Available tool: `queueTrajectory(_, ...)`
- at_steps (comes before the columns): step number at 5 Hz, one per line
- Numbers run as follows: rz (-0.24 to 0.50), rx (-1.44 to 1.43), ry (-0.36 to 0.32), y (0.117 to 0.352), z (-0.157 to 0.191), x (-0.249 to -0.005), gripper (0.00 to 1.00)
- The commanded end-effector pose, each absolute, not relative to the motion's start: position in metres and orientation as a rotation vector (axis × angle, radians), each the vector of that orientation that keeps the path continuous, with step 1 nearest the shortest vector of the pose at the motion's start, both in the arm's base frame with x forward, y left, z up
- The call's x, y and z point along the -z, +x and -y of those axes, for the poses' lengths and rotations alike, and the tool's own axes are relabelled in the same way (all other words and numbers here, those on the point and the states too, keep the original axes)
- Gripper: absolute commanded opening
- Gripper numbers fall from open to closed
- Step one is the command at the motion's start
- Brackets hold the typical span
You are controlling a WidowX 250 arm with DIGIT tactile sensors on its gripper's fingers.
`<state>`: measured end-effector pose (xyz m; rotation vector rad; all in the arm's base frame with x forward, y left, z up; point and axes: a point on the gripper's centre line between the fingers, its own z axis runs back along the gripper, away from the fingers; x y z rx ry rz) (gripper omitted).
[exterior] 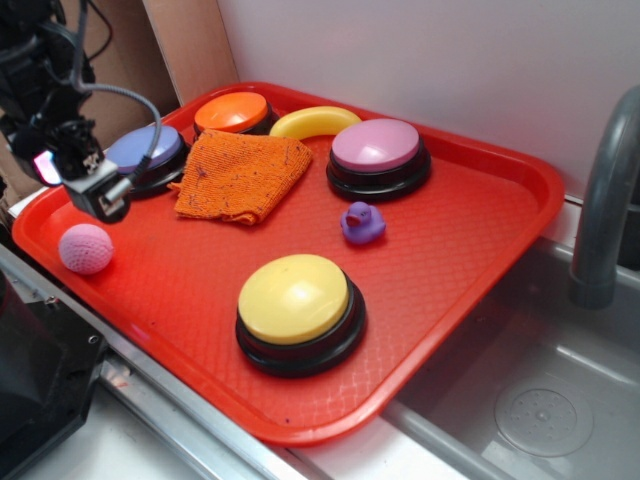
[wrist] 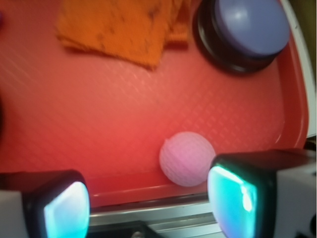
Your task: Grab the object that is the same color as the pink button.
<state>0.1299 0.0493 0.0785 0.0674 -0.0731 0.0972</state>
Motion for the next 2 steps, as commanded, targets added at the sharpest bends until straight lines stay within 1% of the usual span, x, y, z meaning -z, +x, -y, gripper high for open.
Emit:
queueTrajectory(1, 0.046, -0.086, 0.168, 0.127, -0.072, -0.055, 1.00)
queueTrajectory(2, 0.008, -0.073, 0.195, 0.124, -0.078, -0.043, 1.00)
